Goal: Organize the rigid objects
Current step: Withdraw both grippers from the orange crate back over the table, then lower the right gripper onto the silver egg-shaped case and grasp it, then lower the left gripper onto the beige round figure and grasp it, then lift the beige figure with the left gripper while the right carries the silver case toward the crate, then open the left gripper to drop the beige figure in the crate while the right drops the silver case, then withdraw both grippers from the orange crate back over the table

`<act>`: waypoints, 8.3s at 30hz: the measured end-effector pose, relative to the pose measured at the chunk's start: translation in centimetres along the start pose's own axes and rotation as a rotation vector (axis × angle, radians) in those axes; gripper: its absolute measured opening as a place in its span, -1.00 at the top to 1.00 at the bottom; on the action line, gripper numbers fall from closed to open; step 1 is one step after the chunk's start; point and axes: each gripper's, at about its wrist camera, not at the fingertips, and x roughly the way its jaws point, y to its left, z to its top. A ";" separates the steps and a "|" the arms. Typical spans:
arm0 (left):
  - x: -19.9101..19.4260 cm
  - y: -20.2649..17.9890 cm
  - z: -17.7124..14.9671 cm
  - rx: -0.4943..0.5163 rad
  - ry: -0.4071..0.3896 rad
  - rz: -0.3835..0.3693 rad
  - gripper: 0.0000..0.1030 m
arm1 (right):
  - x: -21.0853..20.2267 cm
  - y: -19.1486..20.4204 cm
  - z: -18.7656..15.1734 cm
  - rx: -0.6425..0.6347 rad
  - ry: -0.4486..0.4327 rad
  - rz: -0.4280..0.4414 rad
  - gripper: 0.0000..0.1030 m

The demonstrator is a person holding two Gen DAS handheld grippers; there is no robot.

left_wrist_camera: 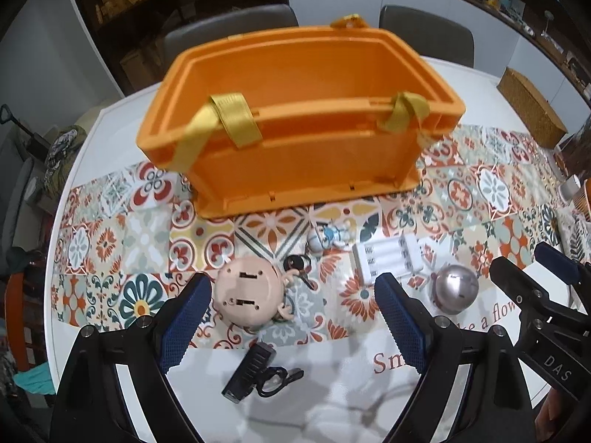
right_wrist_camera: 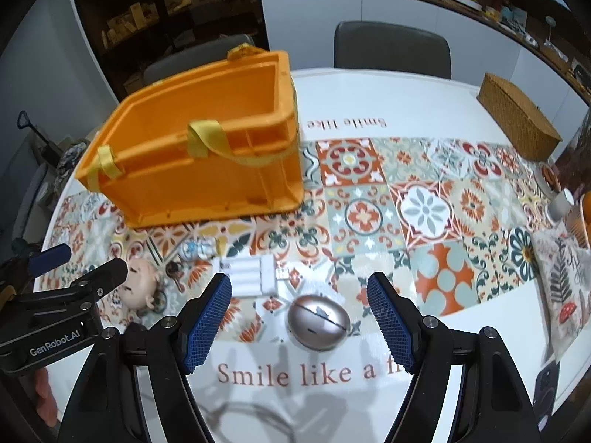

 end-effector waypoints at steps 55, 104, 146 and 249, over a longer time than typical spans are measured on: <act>8.5 -3.6 -2.9 0.113 0.154 0.083 -0.76 | 11.2 -1.6 -3.3 0.024 0.218 -0.036 -0.23; 11.6 5.6 -1.4 -0.045 0.202 -0.077 -0.72 | 8.1 5.9 -1.2 -0.040 0.176 0.023 -0.23; 1.2 5.3 -1.1 -0.038 -0.051 -0.039 -0.44 | 2.2 6.6 0.6 -0.093 0.042 0.065 -0.23; 1.5 9.0 13.3 -0.048 -0.099 0.153 -0.72 | 7.5 10.5 16.6 -0.166 0.058 0.026 -0.52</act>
